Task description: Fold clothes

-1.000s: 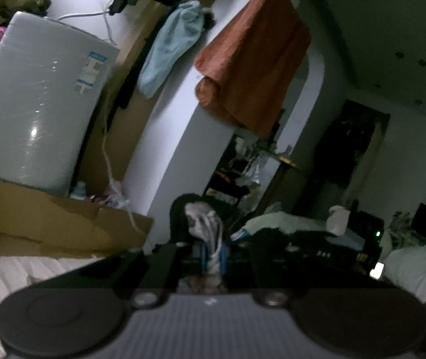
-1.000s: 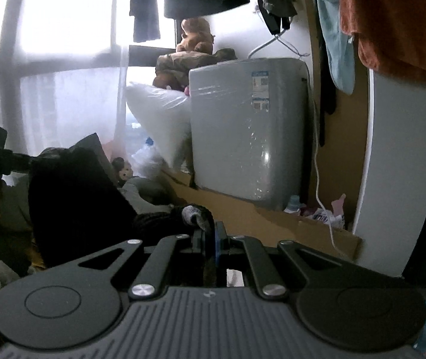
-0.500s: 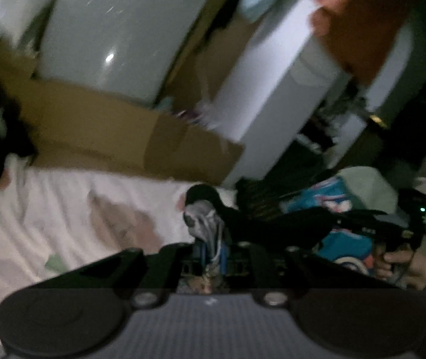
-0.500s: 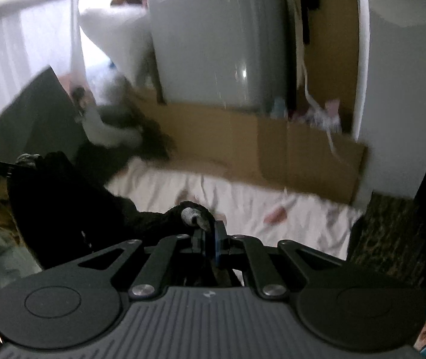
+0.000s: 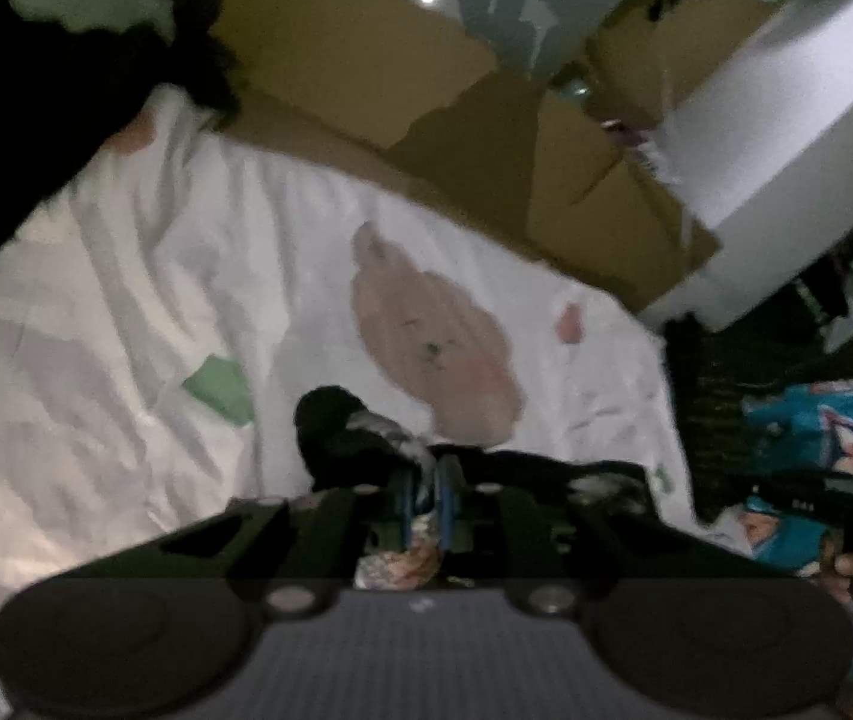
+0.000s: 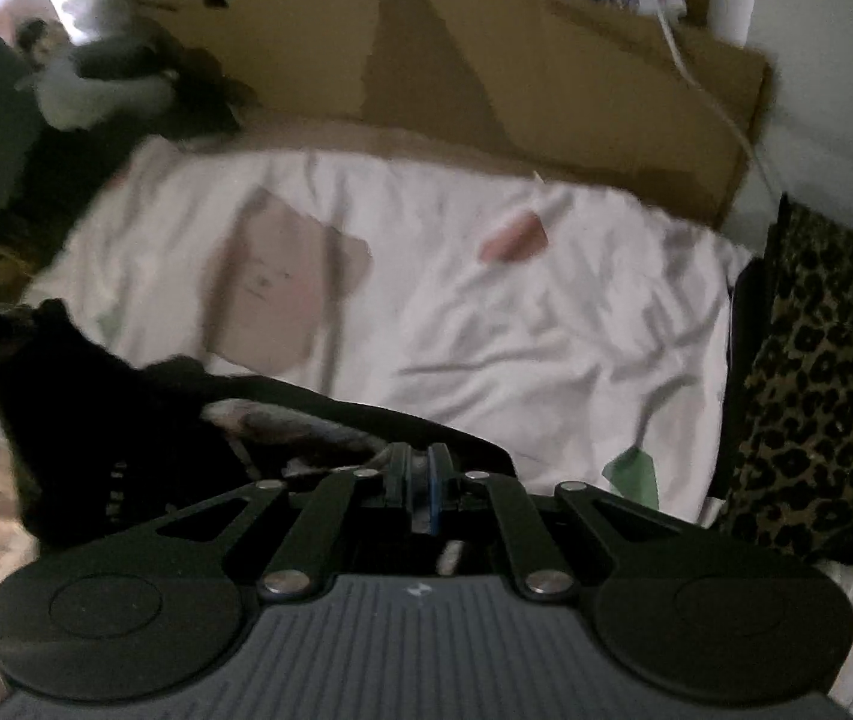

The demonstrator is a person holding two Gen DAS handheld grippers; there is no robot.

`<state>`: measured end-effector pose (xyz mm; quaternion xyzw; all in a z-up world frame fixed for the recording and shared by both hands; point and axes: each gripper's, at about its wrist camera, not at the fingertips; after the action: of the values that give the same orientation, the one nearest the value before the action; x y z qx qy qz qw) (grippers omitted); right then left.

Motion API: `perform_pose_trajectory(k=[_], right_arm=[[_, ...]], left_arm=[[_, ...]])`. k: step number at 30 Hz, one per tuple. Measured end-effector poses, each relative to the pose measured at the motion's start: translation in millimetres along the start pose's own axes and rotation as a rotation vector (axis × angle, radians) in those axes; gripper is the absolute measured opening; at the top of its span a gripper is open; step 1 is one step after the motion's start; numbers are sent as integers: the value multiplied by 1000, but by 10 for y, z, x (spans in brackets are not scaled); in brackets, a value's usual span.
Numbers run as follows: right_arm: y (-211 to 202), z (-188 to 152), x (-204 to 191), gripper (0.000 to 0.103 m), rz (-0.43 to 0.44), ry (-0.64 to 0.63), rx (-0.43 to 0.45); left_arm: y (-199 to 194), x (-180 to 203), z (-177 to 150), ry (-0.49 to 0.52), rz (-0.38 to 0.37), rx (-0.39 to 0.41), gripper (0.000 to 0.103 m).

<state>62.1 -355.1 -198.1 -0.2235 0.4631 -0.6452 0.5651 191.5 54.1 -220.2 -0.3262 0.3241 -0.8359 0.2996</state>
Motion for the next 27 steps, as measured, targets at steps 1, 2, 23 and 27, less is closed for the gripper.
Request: perform_pose_trajectory(k=[1, 2, 23, 27], right_arm=[[88, 0, 16, 4, -4, 3, -8], [176, 1, 31, 4, -9, 7, -16], [591, -60, -478, 51, 85, -185, -2], [665, -112, -759, 56, 95, -283, -17]], left_arm=[[58, -44, -28, -7, 4, -8, 9], [129, -92, -56, -9, 13, -19, 9], [112, -513, -842, -110, 93, -106, 9], [90, -549, -929, -130, 94, -109, 12]])
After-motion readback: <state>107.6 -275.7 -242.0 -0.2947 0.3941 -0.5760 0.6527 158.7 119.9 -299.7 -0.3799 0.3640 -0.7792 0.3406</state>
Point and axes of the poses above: each gripper's, at about its wrist camera, not at the fingertips, and y roughly the way its jaws point, x to its right, z to its top, and after that the axes turned 15 degrees about y, right-handed
